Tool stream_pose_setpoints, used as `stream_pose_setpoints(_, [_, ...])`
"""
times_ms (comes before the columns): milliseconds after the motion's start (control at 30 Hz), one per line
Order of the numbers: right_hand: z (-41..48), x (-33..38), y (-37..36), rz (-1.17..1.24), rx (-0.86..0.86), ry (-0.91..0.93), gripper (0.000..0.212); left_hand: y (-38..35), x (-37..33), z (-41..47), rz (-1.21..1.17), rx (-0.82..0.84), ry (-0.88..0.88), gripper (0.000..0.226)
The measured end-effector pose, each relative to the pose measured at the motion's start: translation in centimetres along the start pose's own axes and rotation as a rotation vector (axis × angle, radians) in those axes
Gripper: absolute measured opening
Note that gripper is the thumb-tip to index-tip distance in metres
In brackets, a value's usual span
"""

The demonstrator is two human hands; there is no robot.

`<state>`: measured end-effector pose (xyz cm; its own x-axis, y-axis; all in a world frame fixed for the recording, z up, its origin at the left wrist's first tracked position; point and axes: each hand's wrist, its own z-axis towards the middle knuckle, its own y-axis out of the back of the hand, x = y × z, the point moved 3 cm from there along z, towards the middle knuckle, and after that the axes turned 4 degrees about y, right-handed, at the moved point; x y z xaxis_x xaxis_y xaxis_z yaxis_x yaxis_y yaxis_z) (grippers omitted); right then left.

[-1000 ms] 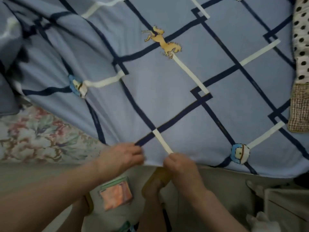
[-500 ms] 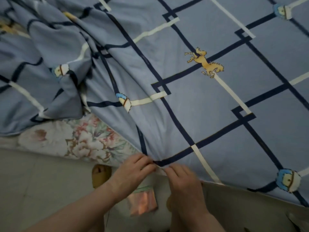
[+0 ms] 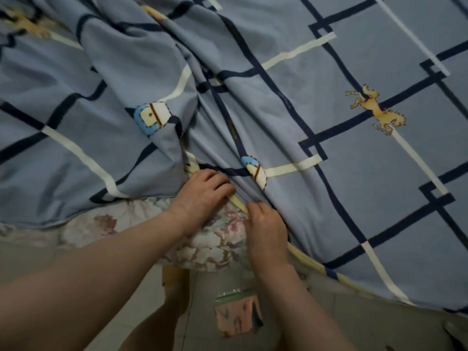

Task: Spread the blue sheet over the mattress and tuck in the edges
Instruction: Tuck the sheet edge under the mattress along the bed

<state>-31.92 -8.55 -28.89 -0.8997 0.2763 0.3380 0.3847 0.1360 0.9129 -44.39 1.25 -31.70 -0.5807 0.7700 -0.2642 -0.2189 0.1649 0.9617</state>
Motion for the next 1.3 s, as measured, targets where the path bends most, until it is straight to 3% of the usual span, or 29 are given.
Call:
stream_pose_setpoints(167, [0.6,1.3,-1.2,0.079,-0.081,-0.16,0.029,-2.0,1.6,-1.0,-0.025,-0.073,0.025,0.023])
stream_pose_setpoints(267, [0.6,1.2,-1.2,0.148,-0.154,-0.175,0.016,-2.6,1.9,-1.1,-0.052,-0.134,0.008,0.029])
stream_pose_setpoints(533, [1.6,0.0,-1.2,0.072,-0.118,-0.189,0.019,-1.6,1.9,-0.7,-0.085,-0.119,0.005,0.026])
stream_pose_setpoints(733, [1.9,0.6,-0.9,-0.087,-0.047,-0.133,0.017,0.4,1.2,0.8,0.02,0.074,-0.117,0.011])
stream_pose_setpoints(833, [-0.4,1.2,0.4,-0.083,-0.069,-0.092,0.014,2.8,-0.2,-0.9,0.0,0.18,-0.225,0.027])
stream_pose_setpoints(967, [-8.8,3.9,-0.4,-0.062,-0.015,0.151,0.031,4.9,-3.5,-9.7,-0.067,0.334,-0.308,0.033])
stream_pose_setpoints(1033, [-11.9,4.7,-1.4,-0.025,-0.003,0.17,0.031,4.4,-4.8,-13.7,-0.093,0.4,-0.273,0.033])
stream_pose_setpoints(1133, [-11.8,4.7,-2.6,-0.082,-0.02,0.085,0.029,2.3,-4.6,-14.9,-0.116,0.338,-0.147,0.029])
stream_pose_setpoints(1300, [-10.6,4.5,-4.1,-0.169,-0.065,0.045,0.033,1.8,-4.8,-15.4,-0.052,0.241,-0.179,0.046])
